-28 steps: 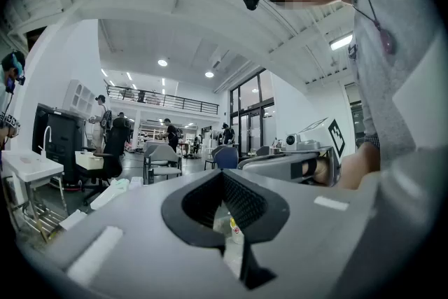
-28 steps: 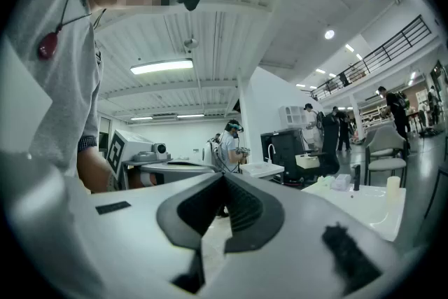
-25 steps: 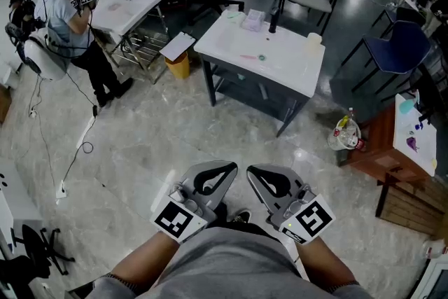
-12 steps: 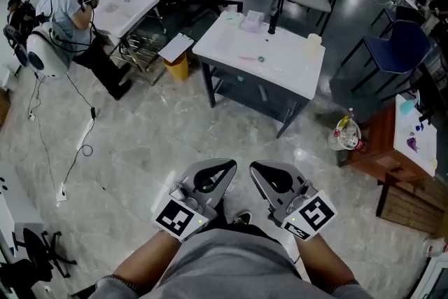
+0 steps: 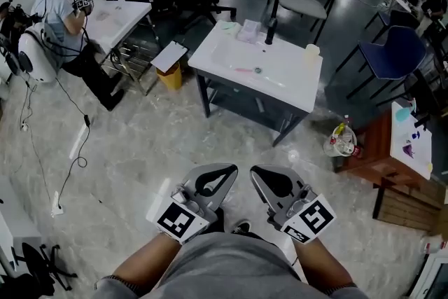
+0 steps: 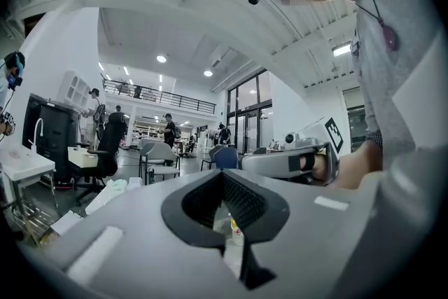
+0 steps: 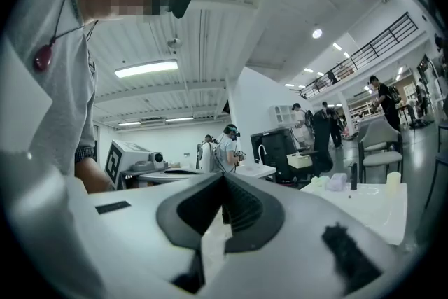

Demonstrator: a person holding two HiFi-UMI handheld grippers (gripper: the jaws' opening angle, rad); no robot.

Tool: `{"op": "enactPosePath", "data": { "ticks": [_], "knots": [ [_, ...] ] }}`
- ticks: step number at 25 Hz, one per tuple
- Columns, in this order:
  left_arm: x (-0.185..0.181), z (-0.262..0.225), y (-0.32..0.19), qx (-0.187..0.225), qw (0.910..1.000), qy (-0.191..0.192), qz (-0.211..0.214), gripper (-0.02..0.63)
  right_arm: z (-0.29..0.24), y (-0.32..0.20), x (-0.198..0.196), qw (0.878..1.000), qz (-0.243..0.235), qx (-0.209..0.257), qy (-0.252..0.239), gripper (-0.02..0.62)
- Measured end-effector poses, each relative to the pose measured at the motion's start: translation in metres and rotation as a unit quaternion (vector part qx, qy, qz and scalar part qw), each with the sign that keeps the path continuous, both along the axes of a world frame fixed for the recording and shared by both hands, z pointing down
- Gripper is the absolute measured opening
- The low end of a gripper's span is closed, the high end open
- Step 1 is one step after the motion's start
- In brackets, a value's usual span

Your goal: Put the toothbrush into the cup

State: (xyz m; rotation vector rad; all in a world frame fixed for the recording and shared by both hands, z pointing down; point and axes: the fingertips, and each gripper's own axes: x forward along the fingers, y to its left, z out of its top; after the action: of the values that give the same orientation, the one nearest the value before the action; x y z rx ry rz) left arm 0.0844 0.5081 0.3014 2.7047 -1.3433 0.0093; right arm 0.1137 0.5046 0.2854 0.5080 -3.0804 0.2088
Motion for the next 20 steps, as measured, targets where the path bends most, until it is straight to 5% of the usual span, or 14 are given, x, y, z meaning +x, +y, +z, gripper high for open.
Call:
{"op": "enactPosePath", "data": {
  "ticks": [20],
  "knots": [
    [-0.079,0.002,-0.087,0.002,0.9991,0.015,0.040,0.008,0.006,-0.083,-0.083,0.999,0.030,0.006,0.020,0.014]
  ]
}}
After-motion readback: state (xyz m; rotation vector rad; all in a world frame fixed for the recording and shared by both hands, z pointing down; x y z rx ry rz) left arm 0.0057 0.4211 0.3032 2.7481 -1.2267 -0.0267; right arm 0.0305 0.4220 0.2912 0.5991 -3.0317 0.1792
